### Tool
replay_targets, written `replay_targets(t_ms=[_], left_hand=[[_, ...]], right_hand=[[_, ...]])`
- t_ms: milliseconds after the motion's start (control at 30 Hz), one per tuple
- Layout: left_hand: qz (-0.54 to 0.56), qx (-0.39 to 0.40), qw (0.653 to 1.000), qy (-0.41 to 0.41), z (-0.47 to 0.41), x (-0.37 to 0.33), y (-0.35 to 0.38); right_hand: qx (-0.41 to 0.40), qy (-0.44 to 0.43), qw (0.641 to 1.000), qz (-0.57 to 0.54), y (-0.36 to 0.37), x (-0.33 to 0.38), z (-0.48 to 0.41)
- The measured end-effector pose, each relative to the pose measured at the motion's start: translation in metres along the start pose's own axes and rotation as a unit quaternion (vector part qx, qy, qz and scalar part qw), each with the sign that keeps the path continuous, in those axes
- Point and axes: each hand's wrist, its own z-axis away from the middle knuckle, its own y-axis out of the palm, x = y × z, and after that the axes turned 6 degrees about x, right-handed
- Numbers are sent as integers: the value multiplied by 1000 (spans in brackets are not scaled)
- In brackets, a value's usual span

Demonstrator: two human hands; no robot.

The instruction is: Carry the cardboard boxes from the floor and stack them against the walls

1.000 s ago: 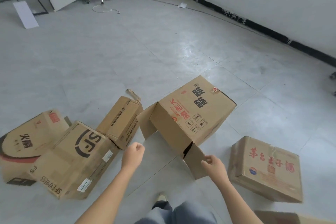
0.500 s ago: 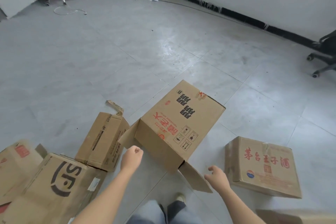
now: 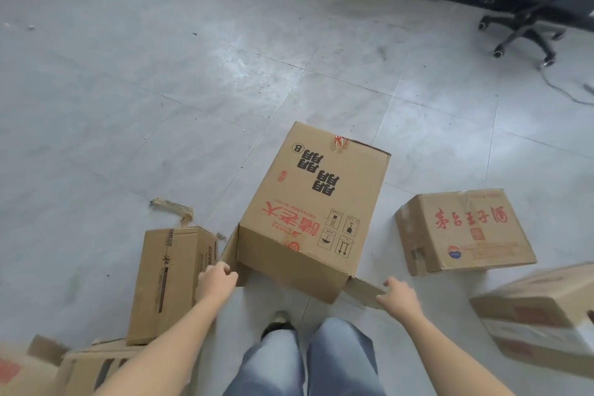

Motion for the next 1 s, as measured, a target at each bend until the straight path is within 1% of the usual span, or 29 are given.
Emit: replay_targets(t_ms=[167,367,433,533,633,700,800,933,1000], left_hand=[[-9,-9,1000,-6,-65,19,-1],[-11,-22,1000,-16,-117,24,22],[-27,-25,999,-19,-132,25,27],[-52,-9,998,-43,-149,34,36],[-40,41,996,-72,-160,53,48],[-21,61,996,-61,-166,66,54],[-6,43,999,-28,-172,74,56],[-50,31,998,-6,-155,61,47],[-76,34,997,-2,-142,47,40]], right_hand=[[-27,28,999,25,24,-2,-33],[-30,50,997,45,46,-14,-74],[-25,55,997,54,55,-13,-88],[-26,81,992,94,69,-8,-105],[-58,114,985,119,80,-4,-113],[-79,123,982,118,87,-5,-115],[-109,126,979,117,90,-7,-115],[-130,88,981,113,92,-12,-103],[-148,77,984,65,91,-9,-90]])
